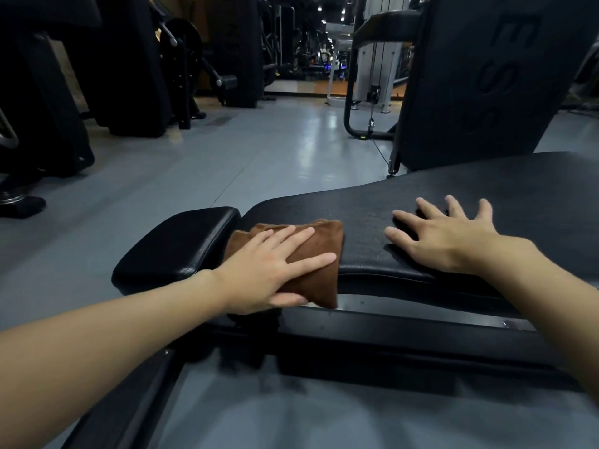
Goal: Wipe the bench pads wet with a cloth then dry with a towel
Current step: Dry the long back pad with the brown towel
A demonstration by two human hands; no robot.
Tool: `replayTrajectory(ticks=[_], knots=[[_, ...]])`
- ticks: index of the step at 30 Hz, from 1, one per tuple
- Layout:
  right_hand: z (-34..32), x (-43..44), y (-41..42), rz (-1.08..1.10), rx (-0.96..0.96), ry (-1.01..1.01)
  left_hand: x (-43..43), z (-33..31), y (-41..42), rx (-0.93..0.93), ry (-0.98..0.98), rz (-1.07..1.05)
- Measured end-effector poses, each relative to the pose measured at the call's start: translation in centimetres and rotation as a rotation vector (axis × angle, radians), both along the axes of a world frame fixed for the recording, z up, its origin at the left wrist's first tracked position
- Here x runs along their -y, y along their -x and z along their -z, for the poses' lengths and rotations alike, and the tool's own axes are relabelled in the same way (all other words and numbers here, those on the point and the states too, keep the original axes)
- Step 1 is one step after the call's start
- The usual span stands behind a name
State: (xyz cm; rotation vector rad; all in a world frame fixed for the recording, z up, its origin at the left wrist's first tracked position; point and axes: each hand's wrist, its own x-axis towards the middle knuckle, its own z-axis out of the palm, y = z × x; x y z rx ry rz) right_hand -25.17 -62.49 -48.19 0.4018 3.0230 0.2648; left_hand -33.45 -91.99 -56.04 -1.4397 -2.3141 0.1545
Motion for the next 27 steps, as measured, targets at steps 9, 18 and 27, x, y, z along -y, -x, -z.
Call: replayTrajectory(ticks=[9, 18, 27], knots=[[0.6, 0.0, -0.4, 0.013, -0.082, 0.131, -5.1, -0.1, -1.3, -0.008, -0.050, -0.057], [-0.8, -2.7, -1.7, 0.083, -0.009, 0.005, -2.5, -0.4, -0.7, 0.061, -0.014, -0.039], [-0.6, -3.4, -1.8, 0.065, -0.121, 0.150, -12.5, -1.9, -4.9, 0.040, -0.093, -0.006]])
